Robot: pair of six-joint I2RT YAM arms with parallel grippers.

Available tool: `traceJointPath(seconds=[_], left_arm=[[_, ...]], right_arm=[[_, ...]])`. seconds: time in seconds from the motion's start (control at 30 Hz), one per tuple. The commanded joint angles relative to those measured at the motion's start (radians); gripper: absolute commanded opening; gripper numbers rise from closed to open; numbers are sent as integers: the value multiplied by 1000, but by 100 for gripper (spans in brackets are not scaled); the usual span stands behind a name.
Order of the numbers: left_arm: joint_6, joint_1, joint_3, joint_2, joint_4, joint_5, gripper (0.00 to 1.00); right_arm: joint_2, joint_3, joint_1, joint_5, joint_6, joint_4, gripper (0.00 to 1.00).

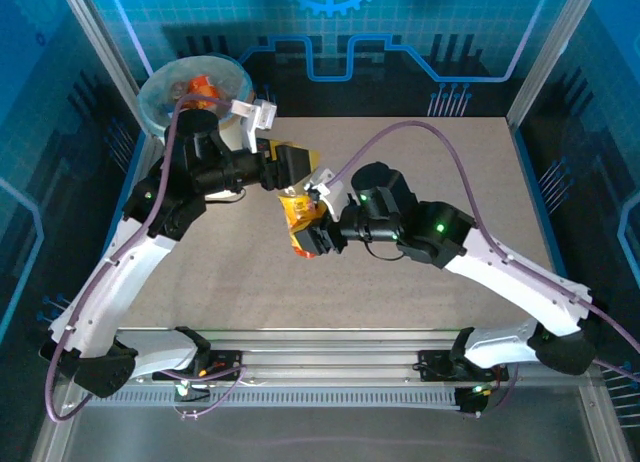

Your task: Put the plastic bottles in the bin

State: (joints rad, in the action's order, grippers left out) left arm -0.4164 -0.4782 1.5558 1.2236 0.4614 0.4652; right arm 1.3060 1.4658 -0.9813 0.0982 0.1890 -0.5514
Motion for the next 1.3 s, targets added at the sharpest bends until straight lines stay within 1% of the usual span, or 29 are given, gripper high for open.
traceJointPath(seconds=[0.0,0.07,0.13,0.17,0.27,0.3,0.33,0.4,0.5,0.57,0.67,0.73,0.8,0.87,0.9,0.97,1.0,1.07,1.1,1.13,1.17,1.27], left_arm=[[7,17,15,4,-27,30,50],[21,29,19,1,-21,18,39],[31,43,27,-3,-17,-16,24],[39,54,32,-7,-17,-43,19],[73,91,63,-6,-14,-137,17],[93,112,86,2,-10,-173,17],[108,133,113,13,-3,-200,18],[152,201,191,56,13,-263,20],[209,311,331,162,51,-369,22],[213,391,421,234,56,-398,23],[175,517,532,347,48,-404,24],[87,605,587,436,35,-398,24],[-86,704,581,514,-46,-336,24],[-253,773,562,579,-129,-245,24],[-302,791,550,606,-175,-203,26],[-326,795,550,643,-174,-199,30],[-326,794,545,654,-175,-186,39],[-316,796,521,649,-155,-196,65],[-297,797,498,632,-150,-218,74],[-282,799,475,615,-148,-251,80],[-269,804,446,592,-151,-282,84],[-231,829,409,542,-143,-352,86]], right_arm=[[26,60,-5,14,-43,8,52],[46,74,0,-5,-37,5,56],[67,92,2,-34,-30,4,62],[79,109,3,-49,-29,4,68],[125,177,6,-130,-41,-17,92],[146,205,8,-168,-46,-26,98],[161,228,10,-209,-54,-32,100],[198,279,21,-299,-76,-44,100],[257,346,63,-369,-84,-69,100],[294,386,102,-354,-74,-88,100],[334,419,156,-300,-66,-101,100],[355,424,178,-284,-70,-99,100],[377,426,193,-280,-78,-100,100],[396,424,206,-276,-76,-103,100],[407,425,212,-271,-72,-108,100],[424,423,220,-265,-60,-114,100],[431,421,225,-256,-51,-116,100],[446,422,231,-234,-37,-120,100],[454,425,234,-227,-30,-124,100],[459,427,234,-222,-25,-126,100],[464,430,235,-215,-20,-127,100],[474,438,235,-203,-12,-130,100]])
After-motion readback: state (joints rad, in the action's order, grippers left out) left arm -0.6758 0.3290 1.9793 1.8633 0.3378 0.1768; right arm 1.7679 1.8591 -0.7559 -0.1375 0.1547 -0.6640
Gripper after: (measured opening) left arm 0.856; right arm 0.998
